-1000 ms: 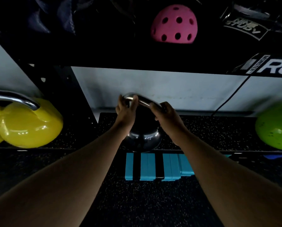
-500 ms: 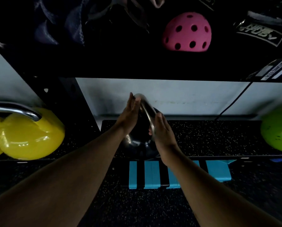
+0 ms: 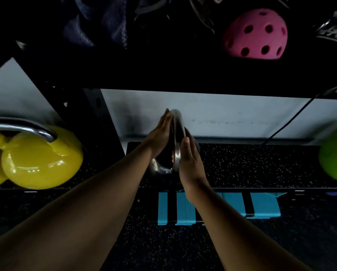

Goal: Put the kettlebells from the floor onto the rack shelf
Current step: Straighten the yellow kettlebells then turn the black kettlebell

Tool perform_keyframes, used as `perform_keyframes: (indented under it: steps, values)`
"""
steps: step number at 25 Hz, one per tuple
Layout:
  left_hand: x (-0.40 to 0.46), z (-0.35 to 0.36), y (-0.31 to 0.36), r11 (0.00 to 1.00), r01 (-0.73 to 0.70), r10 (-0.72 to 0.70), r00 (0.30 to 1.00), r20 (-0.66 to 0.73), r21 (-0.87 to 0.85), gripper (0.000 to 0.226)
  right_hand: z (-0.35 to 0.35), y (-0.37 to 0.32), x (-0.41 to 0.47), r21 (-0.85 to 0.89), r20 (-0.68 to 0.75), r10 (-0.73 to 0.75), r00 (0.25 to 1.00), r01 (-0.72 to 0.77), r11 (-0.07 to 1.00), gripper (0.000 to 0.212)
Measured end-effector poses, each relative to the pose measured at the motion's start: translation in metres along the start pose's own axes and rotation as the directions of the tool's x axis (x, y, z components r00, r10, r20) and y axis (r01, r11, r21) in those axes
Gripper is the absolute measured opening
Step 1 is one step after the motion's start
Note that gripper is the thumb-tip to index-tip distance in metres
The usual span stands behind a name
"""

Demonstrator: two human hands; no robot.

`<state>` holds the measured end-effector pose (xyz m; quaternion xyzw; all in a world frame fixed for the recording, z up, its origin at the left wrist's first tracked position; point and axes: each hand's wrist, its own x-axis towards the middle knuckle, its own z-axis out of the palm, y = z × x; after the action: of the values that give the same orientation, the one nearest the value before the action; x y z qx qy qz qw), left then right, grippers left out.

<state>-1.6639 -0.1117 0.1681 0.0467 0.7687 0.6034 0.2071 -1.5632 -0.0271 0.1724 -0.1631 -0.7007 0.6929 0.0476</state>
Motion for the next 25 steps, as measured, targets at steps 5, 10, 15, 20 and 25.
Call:
perform_keyframes:
  steps: [5,10,15,20,25]
  values:
    - [-0.003,0.004,-0.005,0.999,-0.044,0.044,0.999,-0.014,-0.030,0.058,-0.002,0.006,-0.005,-0.023,0.000,0.008,1.000,-0.008,1.000,0.043]
    - [0.001,0.005,-0.008,0.998,-0.047,0.045,0.998,-0.042,-0.044,0.058,0.000,0.005,-0.004,0.012,0.000,0.026,1.000,-0.026,1.000,0.045]
    - [0.001,0.007,-0.007,0.993,-0.030,0.027,0.999,-0.035,-0.112,0.056,0.006,0.006,-0.006,0.033,-0.051,0.012,0.999,-0.010,0.999,0.042]
    - [0.003,0.003,-0.005,0.996,-0.025,0.019,0.997,-0.069,-0.080,0.054,0.015,0.005,-0.006,0.005,-0.049,-0.002,0.999,0.003,1.000,0.045]
    - [0.000,0.001,-0.003,0.996,-0.010,0.008,1.000,-0.026,-0.088,0.054,0.012,0.005,-0.007,-0.010,-0.031,-0.039,0.999,0.039,0.999,0.045]
